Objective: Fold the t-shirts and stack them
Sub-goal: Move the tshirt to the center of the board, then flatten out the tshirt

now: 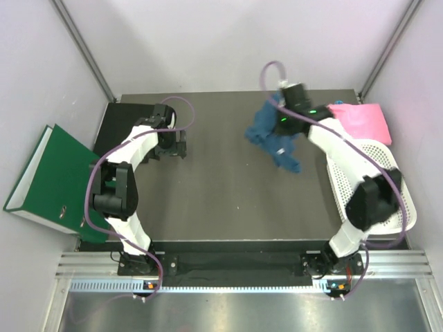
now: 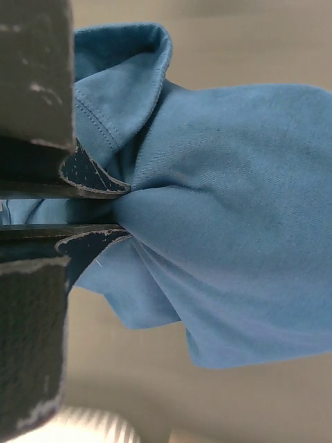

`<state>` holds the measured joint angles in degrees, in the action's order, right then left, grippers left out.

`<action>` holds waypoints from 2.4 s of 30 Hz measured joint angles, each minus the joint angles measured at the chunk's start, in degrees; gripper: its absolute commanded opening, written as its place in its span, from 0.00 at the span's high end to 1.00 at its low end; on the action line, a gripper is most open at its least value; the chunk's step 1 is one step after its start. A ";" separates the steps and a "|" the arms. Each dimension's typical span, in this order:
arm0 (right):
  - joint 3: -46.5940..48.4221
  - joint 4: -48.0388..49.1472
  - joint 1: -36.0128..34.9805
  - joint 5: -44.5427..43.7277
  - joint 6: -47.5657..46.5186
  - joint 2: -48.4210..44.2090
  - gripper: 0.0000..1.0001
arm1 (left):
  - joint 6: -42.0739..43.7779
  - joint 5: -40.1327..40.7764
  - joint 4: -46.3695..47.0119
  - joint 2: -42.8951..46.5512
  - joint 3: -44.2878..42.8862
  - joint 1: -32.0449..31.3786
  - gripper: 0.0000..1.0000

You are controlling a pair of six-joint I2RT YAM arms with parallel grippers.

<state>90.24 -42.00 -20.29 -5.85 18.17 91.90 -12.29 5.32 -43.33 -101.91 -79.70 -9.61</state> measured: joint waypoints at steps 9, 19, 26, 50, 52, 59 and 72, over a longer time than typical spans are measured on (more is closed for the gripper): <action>-1.46 -1.27 -12.72 2.47 1.95 13.92 0.00 | 0.00 1.29 -0.26 0.04 0.00 0.00 0.01; -9.29 0.59 -11.58 -5.70 2.14 4.02 0.12 | 0.00 1.09 -0.24 0.07 -0.02 0.00 0.01; -28.74 0.55 -4.81 -9.97 7.56 -4.28 1.00 | 0.00 -0.07 -0.22 0.07 -0.02 -0.07 0.01; -40.17 -3.45 15.69 -21.38 13.94 -2.82 1.00 | 0.00 -2.95 -0.26 0.04 -0.20 -1.29 0.01; -40.15 -3.28 15.69 -20.87 13.33 -2.82 0.96 | 0.00 -2.95 -0.26 0.04 -0.26 -1.60 0.01; -38.47 -0.87 11.69 -11.13 9.77 -4.92 0.48 | 0.02 -5.49 -0.24 0.04 -0.66 -2.62 0.01; -22.45 0.02 -3.58 5.75 6.78 -4.76 0.32 | 2.64 -18.12 3.56 3.41 5.92 -15.08 0.01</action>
<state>67.79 -41.98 -23.88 -0.10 24.95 87.13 -9.65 -12.80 -39.77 -98.50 -73.78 -24.69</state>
